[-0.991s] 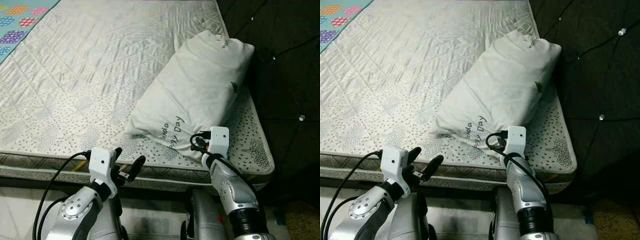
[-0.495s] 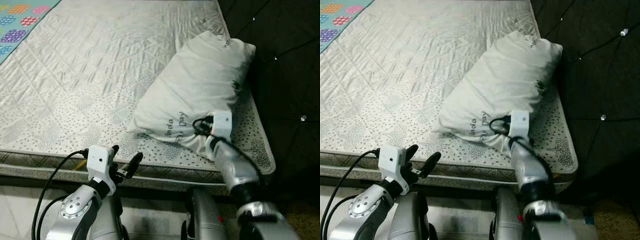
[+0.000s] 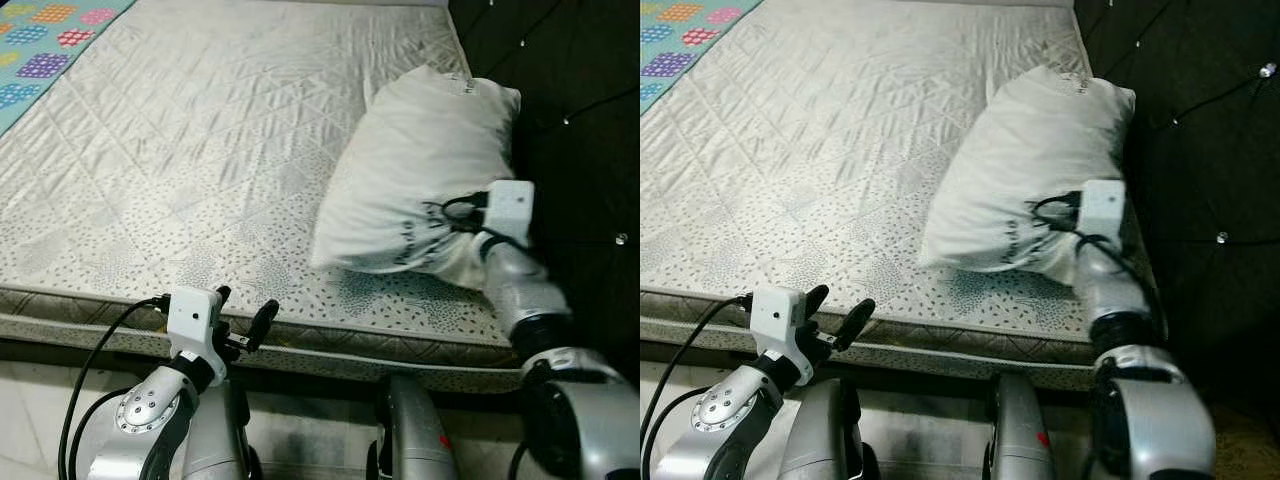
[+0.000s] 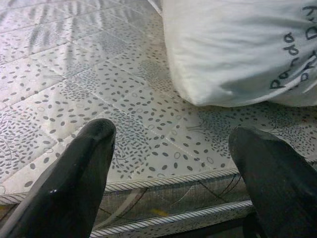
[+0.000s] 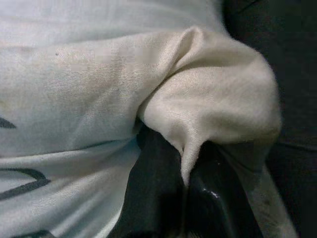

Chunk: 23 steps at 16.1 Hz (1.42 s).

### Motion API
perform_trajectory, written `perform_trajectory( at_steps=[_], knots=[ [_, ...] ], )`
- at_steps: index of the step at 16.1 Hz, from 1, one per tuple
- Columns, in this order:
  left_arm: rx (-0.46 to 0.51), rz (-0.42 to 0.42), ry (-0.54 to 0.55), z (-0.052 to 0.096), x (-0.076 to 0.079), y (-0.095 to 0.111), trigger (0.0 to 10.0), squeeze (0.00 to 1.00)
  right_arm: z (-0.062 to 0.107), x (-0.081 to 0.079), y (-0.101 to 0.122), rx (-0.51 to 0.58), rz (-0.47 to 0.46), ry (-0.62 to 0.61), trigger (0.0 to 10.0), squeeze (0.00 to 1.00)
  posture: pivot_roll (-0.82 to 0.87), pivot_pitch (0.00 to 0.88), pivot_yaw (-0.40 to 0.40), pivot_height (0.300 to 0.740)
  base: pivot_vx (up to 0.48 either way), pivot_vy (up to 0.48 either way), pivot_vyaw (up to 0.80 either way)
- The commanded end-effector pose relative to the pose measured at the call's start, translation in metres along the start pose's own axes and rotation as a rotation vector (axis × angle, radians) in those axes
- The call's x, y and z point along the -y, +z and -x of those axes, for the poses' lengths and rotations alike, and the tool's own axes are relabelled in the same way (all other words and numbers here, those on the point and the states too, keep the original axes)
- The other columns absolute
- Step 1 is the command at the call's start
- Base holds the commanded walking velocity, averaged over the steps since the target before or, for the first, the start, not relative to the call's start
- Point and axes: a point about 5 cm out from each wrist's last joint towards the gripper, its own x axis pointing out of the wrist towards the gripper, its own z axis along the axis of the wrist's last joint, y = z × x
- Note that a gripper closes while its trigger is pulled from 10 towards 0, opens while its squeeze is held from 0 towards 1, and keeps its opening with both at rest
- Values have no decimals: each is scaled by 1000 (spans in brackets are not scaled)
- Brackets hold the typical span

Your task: Clean up the room

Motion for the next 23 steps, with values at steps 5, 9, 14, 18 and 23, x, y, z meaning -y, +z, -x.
perform_trajectory(
  at_steps=[5, 9, 14, 18, 23],
  knots=[
    [-5, -8, 20, 0, -3, -2, 10000, 0, -3, 57, 43, 169, 47, -183, 0, 0, -78, 114, -5, 591, 0, 0, 0],
    [-8, -10, 18, 0, -3, -4, 10000, 0, 0, 87, 52, 196, 67, -261, 0, 0, -85, 112, 3, 591, 0, 0, 0],
    [-10, -12, 19, 1, -3, -4, 10000, 0, 7, 109, 36, 185, 111, -326, 0, 0, -89, 112, 2, 591, 0, 0, 0],
    [-17, -13, 16, 2, -4, -6, 10000, 0, 17, 115, 1, 140, 127, -357, 0, 0, -99, 115, 7, 591, 0, 0, 0],
    [-26, -14, -1, 1, -3, -7, 10000, 0, 36, 122, -32, 95, 128, -379, 0, 0, -119, 124, 21, 591, 0, 0, 0]
  ],
)
